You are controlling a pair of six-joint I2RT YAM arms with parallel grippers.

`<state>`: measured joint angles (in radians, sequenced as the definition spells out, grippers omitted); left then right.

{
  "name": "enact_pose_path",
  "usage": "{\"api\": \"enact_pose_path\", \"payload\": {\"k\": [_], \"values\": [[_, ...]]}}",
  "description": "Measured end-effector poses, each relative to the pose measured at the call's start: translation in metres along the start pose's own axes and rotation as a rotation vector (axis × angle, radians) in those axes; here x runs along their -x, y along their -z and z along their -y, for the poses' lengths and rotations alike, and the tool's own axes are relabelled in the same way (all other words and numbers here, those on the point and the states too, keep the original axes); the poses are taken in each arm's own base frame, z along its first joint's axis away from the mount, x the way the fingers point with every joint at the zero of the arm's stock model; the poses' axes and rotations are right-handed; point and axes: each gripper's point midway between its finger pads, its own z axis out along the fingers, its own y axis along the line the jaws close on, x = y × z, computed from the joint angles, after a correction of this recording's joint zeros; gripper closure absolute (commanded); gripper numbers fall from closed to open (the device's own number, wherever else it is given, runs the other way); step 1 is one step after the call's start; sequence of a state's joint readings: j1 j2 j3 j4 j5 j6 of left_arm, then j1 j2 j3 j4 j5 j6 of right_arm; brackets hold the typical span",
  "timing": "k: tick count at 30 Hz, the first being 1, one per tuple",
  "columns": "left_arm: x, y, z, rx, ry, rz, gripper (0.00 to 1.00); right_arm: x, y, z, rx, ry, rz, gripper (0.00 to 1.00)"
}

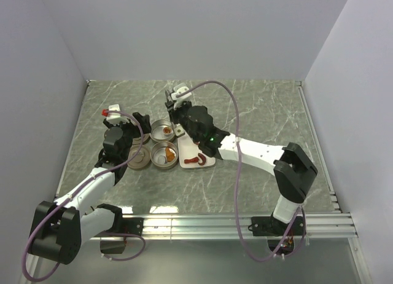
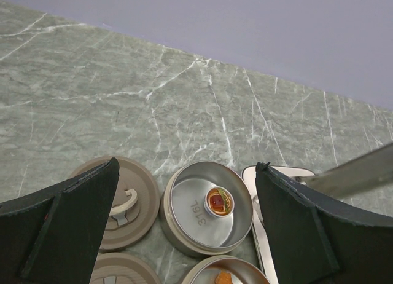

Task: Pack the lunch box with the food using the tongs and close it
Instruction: Place the food into the lunch box

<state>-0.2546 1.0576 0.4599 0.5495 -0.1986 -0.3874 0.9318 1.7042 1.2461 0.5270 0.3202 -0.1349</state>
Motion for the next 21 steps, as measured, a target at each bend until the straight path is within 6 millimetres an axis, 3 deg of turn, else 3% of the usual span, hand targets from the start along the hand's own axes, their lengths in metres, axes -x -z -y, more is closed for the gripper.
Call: {"api": "enact_pose_path", "payload": {"k": [4, 13, 21], "values": [[0.000, 0.000, -0.001, 0.003, 0.001, 0.001, 0.00, -0.002, -0.016, -0.001, 0.015, -0.003, -0.007, 0.75], [0.001, -0.001, -0.003, 0.008, 0.001, 0.004, 0.01, 0.019, -0.036, -0.015, 0.062, -0.022, 0.034, 0.75], [0.002, -0.001, -0.004, 0.011, 0.001, 0.004, 0.01, 0.002, -0.056, -0.030, 0.101, -0.021, 0.004, 0.71]]}}
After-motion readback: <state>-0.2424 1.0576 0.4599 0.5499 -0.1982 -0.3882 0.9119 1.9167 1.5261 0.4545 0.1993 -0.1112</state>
